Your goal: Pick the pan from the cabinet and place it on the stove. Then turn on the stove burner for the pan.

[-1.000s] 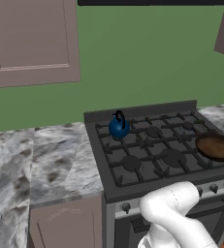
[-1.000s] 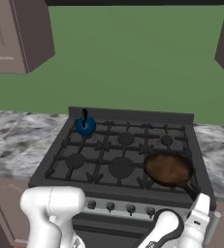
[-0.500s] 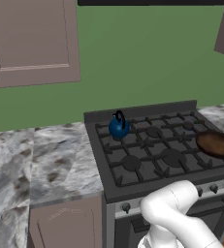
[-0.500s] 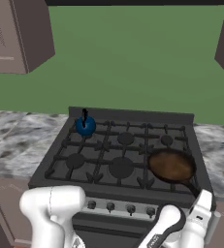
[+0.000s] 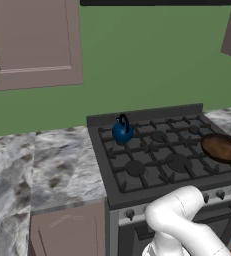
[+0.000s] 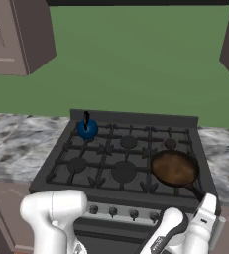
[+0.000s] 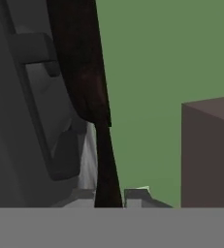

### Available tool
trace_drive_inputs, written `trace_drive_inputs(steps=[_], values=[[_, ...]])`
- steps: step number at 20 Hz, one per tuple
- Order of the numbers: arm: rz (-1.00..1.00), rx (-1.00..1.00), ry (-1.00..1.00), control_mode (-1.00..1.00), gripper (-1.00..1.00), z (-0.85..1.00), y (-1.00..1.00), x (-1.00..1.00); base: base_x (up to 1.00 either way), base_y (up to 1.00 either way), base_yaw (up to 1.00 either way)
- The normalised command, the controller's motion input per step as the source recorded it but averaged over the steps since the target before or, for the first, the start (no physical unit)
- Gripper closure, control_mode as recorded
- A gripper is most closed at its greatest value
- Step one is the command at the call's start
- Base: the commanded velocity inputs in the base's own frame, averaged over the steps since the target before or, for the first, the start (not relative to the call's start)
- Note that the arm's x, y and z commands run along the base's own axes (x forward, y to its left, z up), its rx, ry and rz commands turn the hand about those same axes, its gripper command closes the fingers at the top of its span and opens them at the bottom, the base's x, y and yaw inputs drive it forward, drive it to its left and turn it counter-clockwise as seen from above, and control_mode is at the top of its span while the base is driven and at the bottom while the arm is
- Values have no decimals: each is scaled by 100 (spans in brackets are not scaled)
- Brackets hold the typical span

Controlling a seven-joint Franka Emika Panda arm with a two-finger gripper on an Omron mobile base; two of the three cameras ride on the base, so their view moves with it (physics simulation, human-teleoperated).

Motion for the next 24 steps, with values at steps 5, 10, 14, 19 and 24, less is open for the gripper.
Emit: trace_drive_inputs(steps=[5, 10, 14, 19, 24], values=[[0, 0, 0, -100, -100, -5, -9, 0, 0, 0, 0], [0, 0, -3, -100, -100, 0, -5, -5, 0, 0, 0], [0, 0, -5, -100, -100, 9, 0, -27, 0, 0, 0], [0, 0, -4, -100, -100, 1, 15, -53, 0, 0, 0], [0, 0, -6, -100, -100, 0, 23, -73, 0, 0, 0]])
